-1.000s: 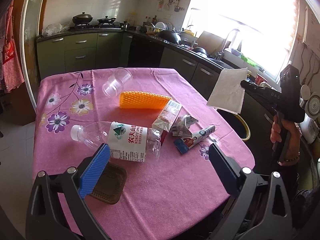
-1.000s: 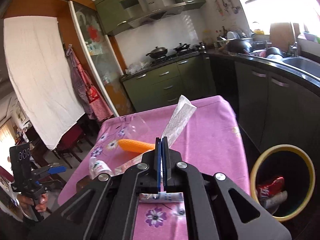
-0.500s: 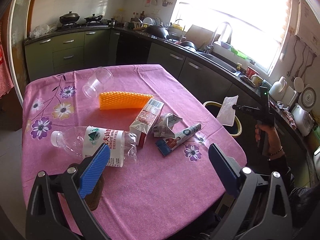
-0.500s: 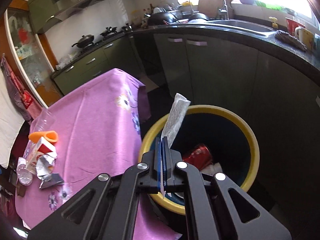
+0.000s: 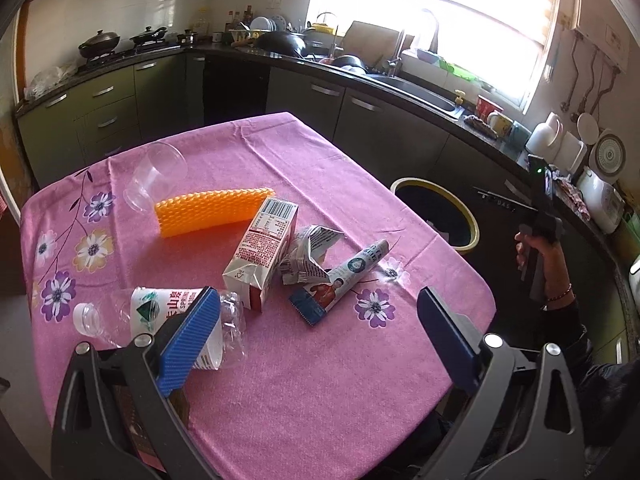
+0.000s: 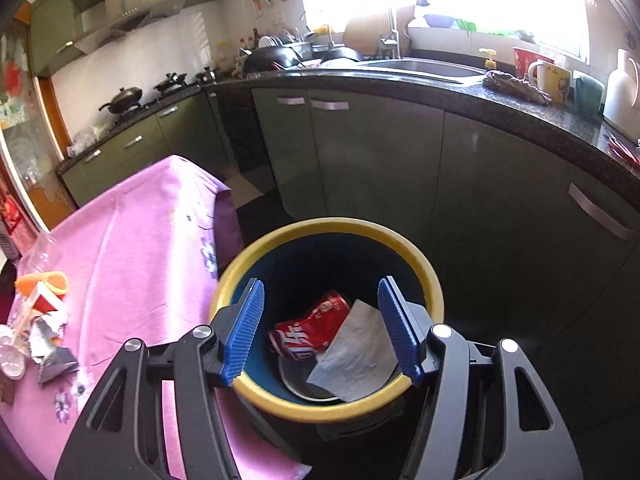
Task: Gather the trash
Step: 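Grasp the white milk carton with the left gripper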
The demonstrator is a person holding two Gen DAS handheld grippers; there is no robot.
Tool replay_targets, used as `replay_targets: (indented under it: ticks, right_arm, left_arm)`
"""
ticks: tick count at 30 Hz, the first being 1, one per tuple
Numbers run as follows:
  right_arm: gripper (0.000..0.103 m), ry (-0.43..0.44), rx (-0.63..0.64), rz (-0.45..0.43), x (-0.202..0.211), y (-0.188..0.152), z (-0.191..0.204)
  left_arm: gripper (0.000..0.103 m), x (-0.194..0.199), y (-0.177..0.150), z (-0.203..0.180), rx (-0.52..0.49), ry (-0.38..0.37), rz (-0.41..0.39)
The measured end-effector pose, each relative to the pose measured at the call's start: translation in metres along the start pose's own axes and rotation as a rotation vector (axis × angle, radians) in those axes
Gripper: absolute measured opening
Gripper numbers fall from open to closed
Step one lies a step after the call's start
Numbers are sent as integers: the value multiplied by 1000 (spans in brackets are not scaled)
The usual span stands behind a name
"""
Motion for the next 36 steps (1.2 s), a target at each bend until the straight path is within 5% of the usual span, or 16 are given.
replay_targets:
  ticks: [12,17,19,28,34,36]
  right_arm:
    - [66,156,31,0,27,-16,46]
    - [67,173,41,19,21,-19,59]
    - [67,185,34,29,20,-22,62]
    - [67,208,32,60,5,-26,68]
    - [67,215,24,63,6,-27,65]
    - [67,220,17,62,7,-27,63]
  left_arm:
    - [91,-77,46,30,-104,20,272]
    - [65,-103,49,38,-133,42,371]
    - [62,-111,48,41,-142,51,400]
    - [58,-134,54,40,-176,60,455]
    - [35,-147,55,43,-169,66,495]
    - [35,-146,56,44,-162,67,488]
Point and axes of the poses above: each gripper's, at about its wrist camera, not at the fingertips, and x roughly against the way its jaws point, z to its left, y to its top, the point moved 1 cm from there along -x, roughly the way its jaws point, and after that the axes turned 5 degrees about z, right-handed, at the moved point
